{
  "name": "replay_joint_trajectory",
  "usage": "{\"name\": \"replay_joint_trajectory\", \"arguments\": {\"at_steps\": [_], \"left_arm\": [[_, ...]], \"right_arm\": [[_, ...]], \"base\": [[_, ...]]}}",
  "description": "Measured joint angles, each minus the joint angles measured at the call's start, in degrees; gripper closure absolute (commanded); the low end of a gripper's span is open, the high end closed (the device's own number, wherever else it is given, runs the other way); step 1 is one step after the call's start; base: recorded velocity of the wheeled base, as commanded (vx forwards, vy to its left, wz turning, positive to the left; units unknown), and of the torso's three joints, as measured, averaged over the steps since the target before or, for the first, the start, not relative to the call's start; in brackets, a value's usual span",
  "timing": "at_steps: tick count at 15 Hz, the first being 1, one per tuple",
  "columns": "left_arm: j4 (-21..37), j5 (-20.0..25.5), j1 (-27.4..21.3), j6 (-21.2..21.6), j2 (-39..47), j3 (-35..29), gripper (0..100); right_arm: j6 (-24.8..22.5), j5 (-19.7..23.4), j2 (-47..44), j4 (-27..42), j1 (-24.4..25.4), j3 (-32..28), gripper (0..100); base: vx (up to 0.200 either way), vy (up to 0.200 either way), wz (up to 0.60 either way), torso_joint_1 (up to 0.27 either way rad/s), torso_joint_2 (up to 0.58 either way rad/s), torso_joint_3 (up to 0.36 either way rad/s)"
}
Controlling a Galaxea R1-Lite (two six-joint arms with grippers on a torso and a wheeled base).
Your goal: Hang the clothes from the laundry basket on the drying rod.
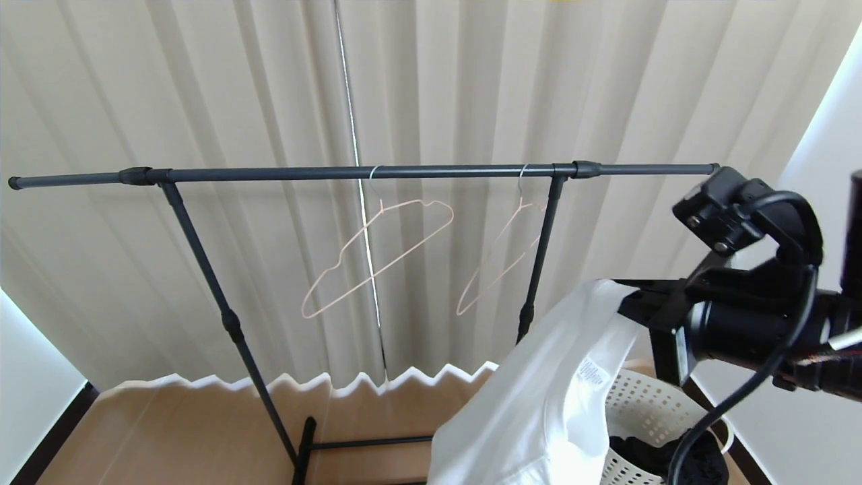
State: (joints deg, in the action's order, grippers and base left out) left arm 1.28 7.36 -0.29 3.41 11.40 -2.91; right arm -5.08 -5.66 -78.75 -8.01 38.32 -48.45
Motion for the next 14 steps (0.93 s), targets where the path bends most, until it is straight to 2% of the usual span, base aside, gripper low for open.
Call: {"name": "replay_joint_trajectory", "arguments": {"at_steps": [3,4,5,6,7,9,12,14], "left_arm": [[0.1,2.7,-2.0,-8.4,18.0,-8.6,0],[0.1,3.2,-4.3,-11.7,24.2,-11.4,0],[0.1,3.6,-8.7,-15.5,30.4,-14.4,0],[0.1,3.8,-13.3,-18.9,35.9,-17.2,0],[0.1,3.9,-17.6,-22.1,40.7,-20.1,0],[0.0,2.8,-24.8,-25.0,49.1,-25.4,0],[-1.1,0.9,-31.7,-26.7,58.4,-30.6,0],[-5.2,-2.3,-34.8,-27.1,65.5,-32.6,0]], "right_arm": [[10.3,-2.1,-8.0,17.4,1.3,-17.4,100],[13.9,-4.0,-11.2,20.5,2.0,-21.5,100],[17.7,-7.3,-14.5,22.7,3.1,-24.4,100],[21.5,-11.4,-17.2,23.6,4.4,-26.4,100],[23.1,-13.1,-19.2,24.0,5.4,-27.7,100],[28.3,-16.8,-22.1,24.1,7.0,-29.1,100],[28.9,-17.2,-23.9,22.0,8.2,-30.3,100],[28.8,-17.7,-24.9,18.3,9.2,-30.6,100]], "base": [[0.000,0.000,0.00,0.000,0.00,0.000],[0.000,0.000,0.00,0.000,0.00,0.000],[0.000,0.000,0.00,0.000,0.00,0.000],[0.000,0.000,0.00,0.000,0.00,0.000],[0.000,0.000,0.00,0.000,0.00,0.000],[0.000,0.000,0.00,0.000,0.00,0.000],[0.000,0.000,0.00,0.000,0.00,0.000],[0.000,0.000,0.00,0.000,0.00,0.000]]}}
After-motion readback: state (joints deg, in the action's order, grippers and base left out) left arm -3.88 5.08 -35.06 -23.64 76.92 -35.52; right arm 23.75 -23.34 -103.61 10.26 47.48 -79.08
